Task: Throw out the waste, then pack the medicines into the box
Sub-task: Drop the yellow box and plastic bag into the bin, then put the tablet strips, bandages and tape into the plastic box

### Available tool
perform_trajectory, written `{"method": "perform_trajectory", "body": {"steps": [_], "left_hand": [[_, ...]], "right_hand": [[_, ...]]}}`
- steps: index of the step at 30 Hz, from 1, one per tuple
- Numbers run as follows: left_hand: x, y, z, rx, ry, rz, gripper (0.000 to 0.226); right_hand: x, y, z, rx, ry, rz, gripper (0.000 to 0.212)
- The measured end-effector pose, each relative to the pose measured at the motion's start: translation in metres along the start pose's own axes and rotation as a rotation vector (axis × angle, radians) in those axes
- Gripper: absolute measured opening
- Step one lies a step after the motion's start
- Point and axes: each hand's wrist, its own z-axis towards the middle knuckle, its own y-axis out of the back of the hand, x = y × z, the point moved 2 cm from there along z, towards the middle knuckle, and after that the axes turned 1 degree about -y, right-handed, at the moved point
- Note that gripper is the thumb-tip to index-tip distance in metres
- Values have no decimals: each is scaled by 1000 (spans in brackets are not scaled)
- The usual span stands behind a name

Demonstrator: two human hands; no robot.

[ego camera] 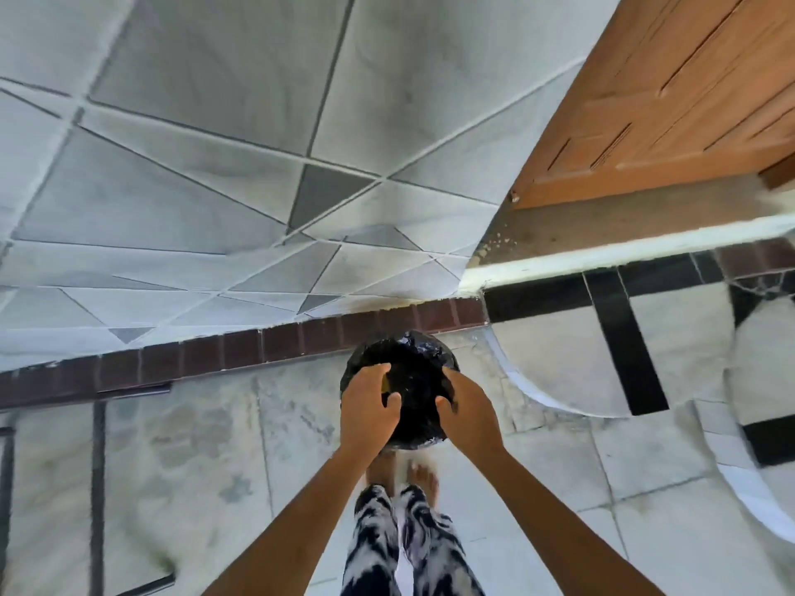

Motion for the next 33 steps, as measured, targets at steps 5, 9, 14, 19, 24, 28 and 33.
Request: {"method": "perform_trajectory", "body": {"steps": [5,9,14,19,24,28,33], "left_hand": [[-50,66,-90,-119,-110,103,57],[-67,86,-155,-266,-119,112,76],[-69,95,-238,-539,-32,30,72],[-43,120,-314,-768,102,-16,57],[16,151,-409,-1027,369,-46,57],[48,167,-454,-1110,444,-36,59],[120,191,-523,-1202,535,-51,59]], "right_hand": [[41,66,-98,-164,191,-10,66],[58,87,-149,-258,279,-80,52],[78,92,-198,-249,502,-243,54],[115,77,-241,-192,798,-281,56],[182,24,-304,-66,1123,-300,61],[216,-13,-335,-45,1256,-296,60],[267,-86,-405,33,1414,-266,59]]}}
